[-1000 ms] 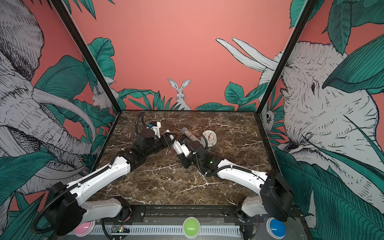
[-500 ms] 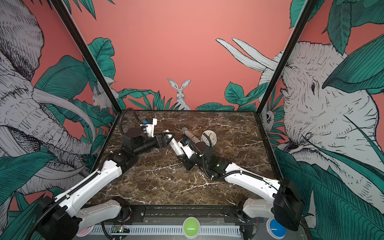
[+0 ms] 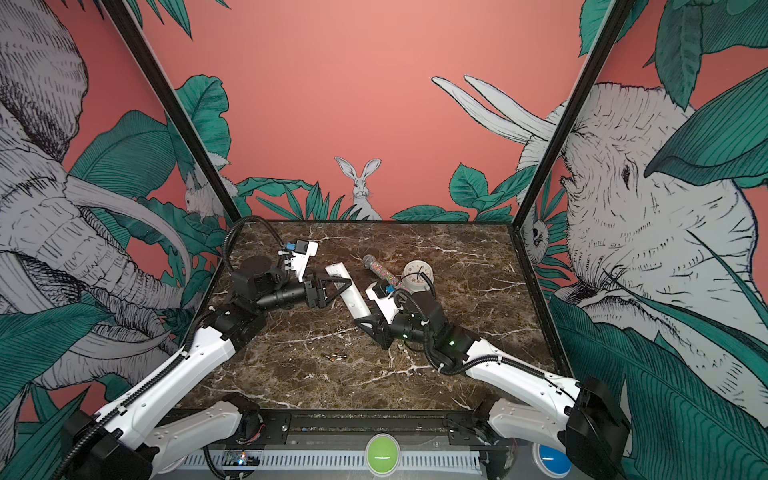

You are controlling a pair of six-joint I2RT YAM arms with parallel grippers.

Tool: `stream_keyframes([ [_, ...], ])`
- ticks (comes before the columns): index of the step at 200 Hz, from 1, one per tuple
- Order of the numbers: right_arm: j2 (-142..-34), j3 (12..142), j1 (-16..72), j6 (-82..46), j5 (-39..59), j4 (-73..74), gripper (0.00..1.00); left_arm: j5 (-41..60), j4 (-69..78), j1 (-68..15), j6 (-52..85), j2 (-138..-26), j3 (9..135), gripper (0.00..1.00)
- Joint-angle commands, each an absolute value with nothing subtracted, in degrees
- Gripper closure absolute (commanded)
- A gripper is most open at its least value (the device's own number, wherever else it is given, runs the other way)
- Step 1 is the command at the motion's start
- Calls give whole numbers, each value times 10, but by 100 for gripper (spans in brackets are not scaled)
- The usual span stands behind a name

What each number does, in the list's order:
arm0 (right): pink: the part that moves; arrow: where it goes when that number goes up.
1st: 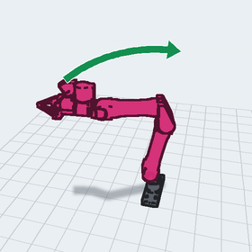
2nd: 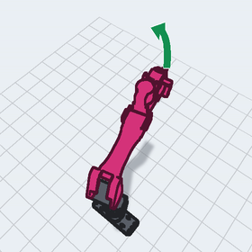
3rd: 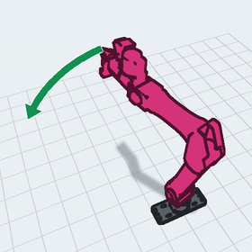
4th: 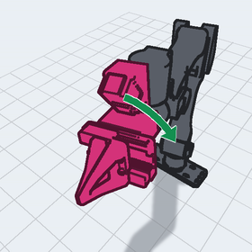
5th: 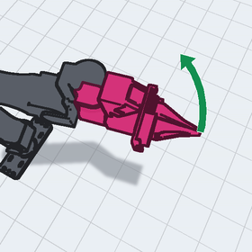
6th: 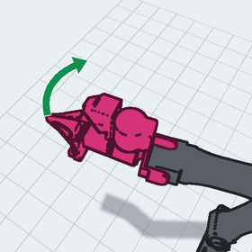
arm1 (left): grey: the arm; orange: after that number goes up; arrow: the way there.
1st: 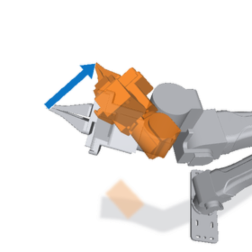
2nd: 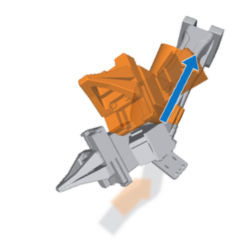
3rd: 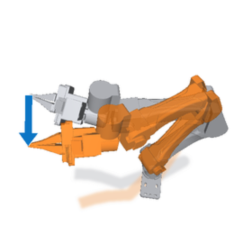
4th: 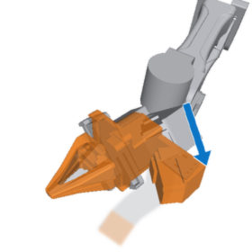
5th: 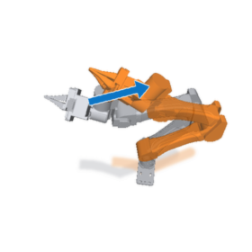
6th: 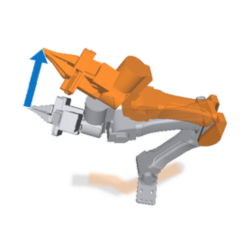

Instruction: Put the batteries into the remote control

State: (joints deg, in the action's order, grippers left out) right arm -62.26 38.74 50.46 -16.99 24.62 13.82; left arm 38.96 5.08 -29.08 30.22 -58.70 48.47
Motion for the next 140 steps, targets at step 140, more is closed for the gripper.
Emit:
stream_keyframes([
  [140, -642, 366, 502, -229, 405, 364, 100, 487, 254, -287, 393, -601, 459, 14],
])
